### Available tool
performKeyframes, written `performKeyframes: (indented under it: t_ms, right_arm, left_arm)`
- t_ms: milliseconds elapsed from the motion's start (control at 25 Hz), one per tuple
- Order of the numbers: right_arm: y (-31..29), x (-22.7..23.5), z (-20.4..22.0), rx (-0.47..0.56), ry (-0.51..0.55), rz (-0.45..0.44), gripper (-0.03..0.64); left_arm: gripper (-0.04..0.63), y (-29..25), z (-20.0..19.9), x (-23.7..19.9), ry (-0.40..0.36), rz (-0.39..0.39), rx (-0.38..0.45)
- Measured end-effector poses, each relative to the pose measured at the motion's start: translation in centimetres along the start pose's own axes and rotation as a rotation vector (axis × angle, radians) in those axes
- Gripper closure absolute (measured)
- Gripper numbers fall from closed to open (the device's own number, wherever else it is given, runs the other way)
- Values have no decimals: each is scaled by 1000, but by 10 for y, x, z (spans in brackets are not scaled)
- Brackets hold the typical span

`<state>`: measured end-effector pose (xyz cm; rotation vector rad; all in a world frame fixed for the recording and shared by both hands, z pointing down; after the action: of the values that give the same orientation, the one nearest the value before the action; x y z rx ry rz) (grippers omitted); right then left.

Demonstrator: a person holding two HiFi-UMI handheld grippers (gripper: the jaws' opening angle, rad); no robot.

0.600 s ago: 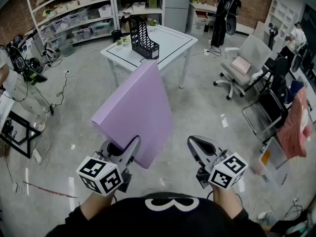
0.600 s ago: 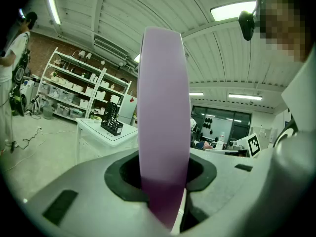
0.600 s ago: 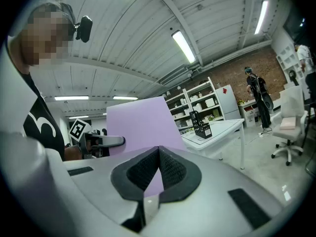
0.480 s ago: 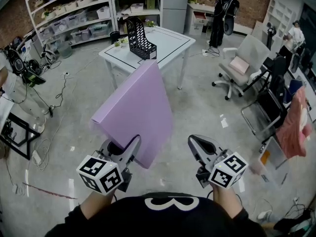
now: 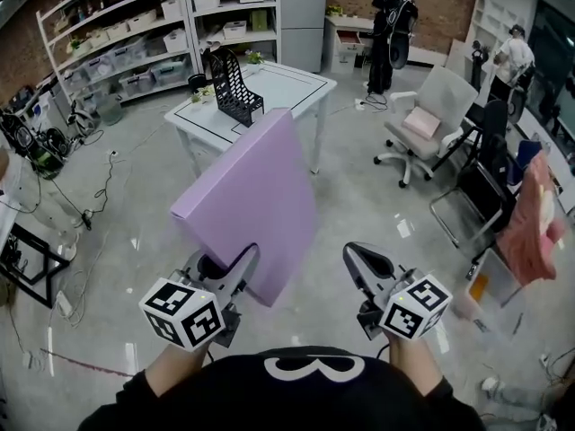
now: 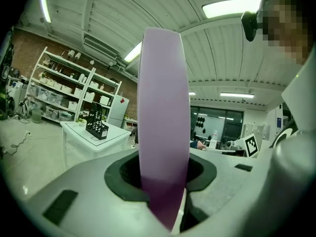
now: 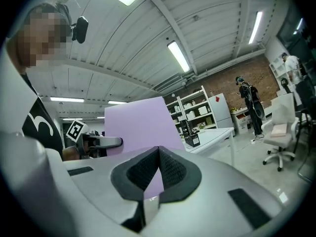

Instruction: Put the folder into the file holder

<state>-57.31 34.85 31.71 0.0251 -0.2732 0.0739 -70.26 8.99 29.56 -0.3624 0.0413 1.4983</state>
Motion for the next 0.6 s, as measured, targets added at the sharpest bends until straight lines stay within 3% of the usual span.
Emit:
performKeyframes:
  t_ms: [360,600]
  right_arm:
    - [54,16,9,6,14,45,612]
    - [65,36,24,11,-2,99,612]
  left_arm:
    - [440,-32,21,43,-7,47,-23]
    - [440,-60,35,47,-9,90,-55]
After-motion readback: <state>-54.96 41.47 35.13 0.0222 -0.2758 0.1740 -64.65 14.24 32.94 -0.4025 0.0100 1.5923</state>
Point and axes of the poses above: the fingertips, and each gripper's own axes: y backward along the fingers, x to its right, z out of its underside, the point moved 9 cm from there along y, backward along the fingers, and after that the axes turned 15 degrees about -z, right-handed, at the moved point
